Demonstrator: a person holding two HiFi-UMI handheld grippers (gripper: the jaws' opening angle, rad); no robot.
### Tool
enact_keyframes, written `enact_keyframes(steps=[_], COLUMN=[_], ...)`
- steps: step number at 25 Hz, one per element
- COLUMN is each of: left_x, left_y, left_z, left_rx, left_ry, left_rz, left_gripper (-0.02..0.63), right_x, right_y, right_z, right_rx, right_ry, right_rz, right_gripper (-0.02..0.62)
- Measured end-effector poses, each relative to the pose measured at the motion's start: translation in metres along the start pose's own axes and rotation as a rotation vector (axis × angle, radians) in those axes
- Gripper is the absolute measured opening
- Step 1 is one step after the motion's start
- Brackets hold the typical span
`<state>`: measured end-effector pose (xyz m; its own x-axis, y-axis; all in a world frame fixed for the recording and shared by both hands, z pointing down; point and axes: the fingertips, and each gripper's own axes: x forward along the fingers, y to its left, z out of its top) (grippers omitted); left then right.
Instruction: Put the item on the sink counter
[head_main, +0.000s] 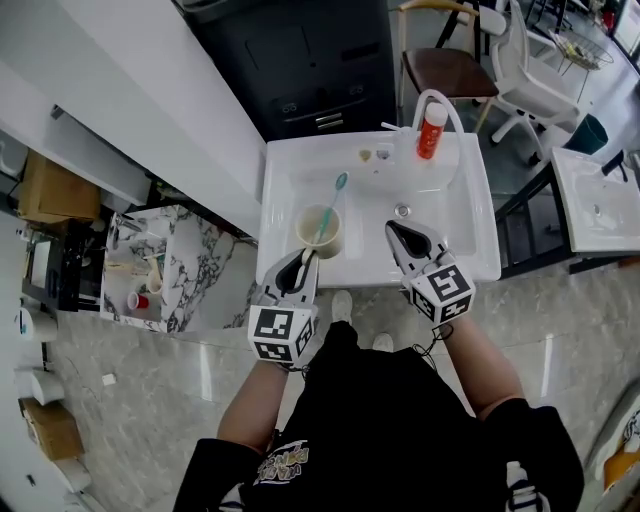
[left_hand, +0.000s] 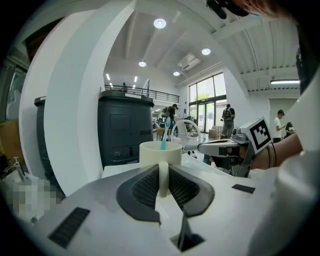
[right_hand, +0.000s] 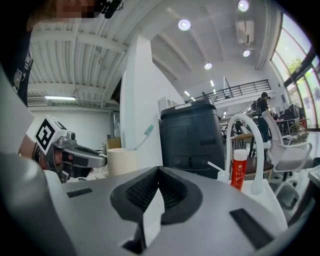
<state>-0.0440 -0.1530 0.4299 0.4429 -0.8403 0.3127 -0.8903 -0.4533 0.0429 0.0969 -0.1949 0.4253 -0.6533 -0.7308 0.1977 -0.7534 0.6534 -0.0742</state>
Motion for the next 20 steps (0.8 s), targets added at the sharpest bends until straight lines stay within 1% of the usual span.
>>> enact_keyframes(steps=[8, 12, 20], left_x=[0.055, 0.085, 0.136], left_y=[0.037, 0.057, 0.085], left_z=[0.007, 0.008, 0.004], left_rx=[0.007, 0.017, 0.012], left_ry=[0.009, 0.016, 0.032], left_rz=[-0.064, -0.080, -0.112], left_gripper=[0.044, 0.044, 0.044], right_x=[0.044, 0.068, 0.100], right_y=[-0.034, -0.050, -0.075], right_z=[0.000, 0.001, -0.010], right_rx=[0.042, 0.045, 0.078], right_ry=[0.009, 0.006, 0.049], right_rz=[-0.068, -0.088, -0.130], right_gripper=[0.054, 0.054, 0.054])
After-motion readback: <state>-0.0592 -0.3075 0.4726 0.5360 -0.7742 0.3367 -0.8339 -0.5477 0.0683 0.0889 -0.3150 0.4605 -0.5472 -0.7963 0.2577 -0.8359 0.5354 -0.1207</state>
